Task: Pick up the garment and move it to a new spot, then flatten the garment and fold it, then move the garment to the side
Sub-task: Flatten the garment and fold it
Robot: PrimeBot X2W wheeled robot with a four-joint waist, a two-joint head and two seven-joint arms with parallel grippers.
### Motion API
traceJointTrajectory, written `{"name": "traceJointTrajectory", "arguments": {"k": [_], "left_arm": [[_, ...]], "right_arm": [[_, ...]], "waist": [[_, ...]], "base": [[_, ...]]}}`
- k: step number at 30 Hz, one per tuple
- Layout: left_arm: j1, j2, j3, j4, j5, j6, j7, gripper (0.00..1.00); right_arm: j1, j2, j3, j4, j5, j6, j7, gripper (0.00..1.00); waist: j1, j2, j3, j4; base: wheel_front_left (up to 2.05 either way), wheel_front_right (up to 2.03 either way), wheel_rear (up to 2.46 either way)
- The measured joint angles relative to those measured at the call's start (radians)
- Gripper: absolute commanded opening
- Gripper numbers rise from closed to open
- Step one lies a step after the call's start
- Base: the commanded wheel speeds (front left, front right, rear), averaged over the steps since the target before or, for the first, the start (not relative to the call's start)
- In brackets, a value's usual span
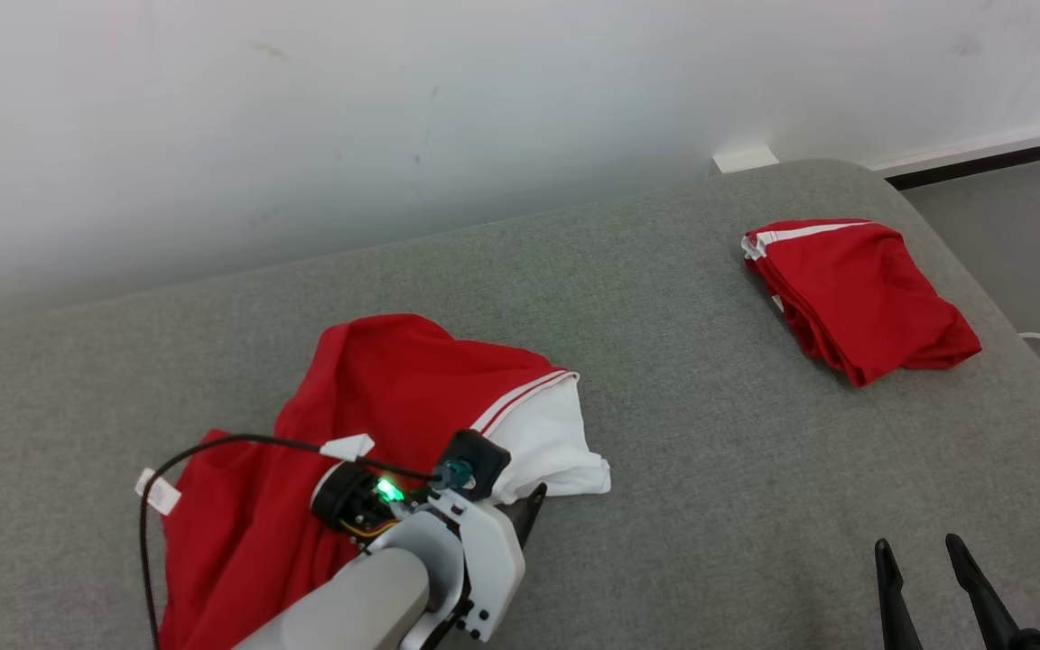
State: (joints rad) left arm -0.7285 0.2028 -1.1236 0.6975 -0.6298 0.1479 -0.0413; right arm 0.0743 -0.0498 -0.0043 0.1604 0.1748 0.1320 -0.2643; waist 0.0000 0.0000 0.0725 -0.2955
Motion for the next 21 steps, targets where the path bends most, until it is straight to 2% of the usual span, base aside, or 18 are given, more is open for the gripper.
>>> {"name": "traceJointTrajectory", "arguments": {"k": [4, 5, 6, 7, 17, 18, 19, 20, 21], "left_arm": [[-0.001, 0.006, -0.023, 0.017, 0.008, -0.011, 0.024, 1.0], [-0.001, 0.006, -0.026, 0.021, 0.008, -0.012, 0.027, 0.76], [-0.001, 0.006, -0.03, 0.026, 0.009, -0.012, 0.031, 0.21], [-0.001, 0.006, -0.032, 0.03, 0.01, -0.012, 0.031, 0.0], [0.029, -0.028, -0.072, -0.044, 0.051, 0.018, -0.039, 0.0], [0.04, -0.031, -0.079, -0.057, 0.057, 0.026, -0.05, 0.24], [0.051, -0.032, -0.083, -0.066, 0.063, 0.031, -0.066, 0.24], [0.062, -0.035, -0.088, -0.073, 0.07, 0.037, -0.082, 0.48], [0.075, -0.039, -0.093, -0.077, 0.073, 0.037, -0.095, 0.9]], "right_arm": [[-0.001, 0.0, 0.0, 0.0, 0.004, 0.0, 0.0, 1.0], [-0.002, 0.0, 0.0, 0.0, 0.005, 0.0, 0.0, 1.0], [-0.003, 0.0, 0.0, 0.0, 0.005, 0.0, 0.0, 1.0], [-0.004, 0.0, 0.0, 0.0, 0.007, 0.0, 0.0, 1.0], [-0.005, 0.0, -0.01, -0.001, 0.01, 0.0, 0.0, 1.0], [-0.005, 0.0, -0.012, -0.001, 0.01, 0.0, 0.0, 1.0], [-0.004, 0.0, -0.013, -0.001, 0.01, 0.0, 0.0, 1.0], [-0.004, 0.0, -0.014, -0.001, 0.01, 0.0, 0.0, 1.0], [-0.004, 0.0, -0.014, 0.0, 0.009, 0.0, 0.0, 1.0]], "waist": [[0.0, 0.0, 0.008, -0.004], [0.0, 0.0, 0.01, -0.004], [0.0, 0.0, 0.011, -0.004], [0.0, 0.0, 0.012, -0.004], [0.0, 0.0, 0.009, 0.006], [0.0, 0.0, 0.009, 0.008], [0.0, 0.0, 0.009, 0.009], [0.0, 0.0, 0.01, 0.01], [0.0, 0.0, 0.01, 0.011]], "base": [[0.0, 0.0, 0.0], [0.0, 0.0, 0.0], [0.0, 0.0, 0.0], [0.0, 0.0, 0.0], [0.0, 0.0, 0.0], [0.0, 0.0, 0.0], [0.0, 0.0, 0.0], [0.0, 0.0, 0.0], [0.0, 0.0, 0.0]]}}
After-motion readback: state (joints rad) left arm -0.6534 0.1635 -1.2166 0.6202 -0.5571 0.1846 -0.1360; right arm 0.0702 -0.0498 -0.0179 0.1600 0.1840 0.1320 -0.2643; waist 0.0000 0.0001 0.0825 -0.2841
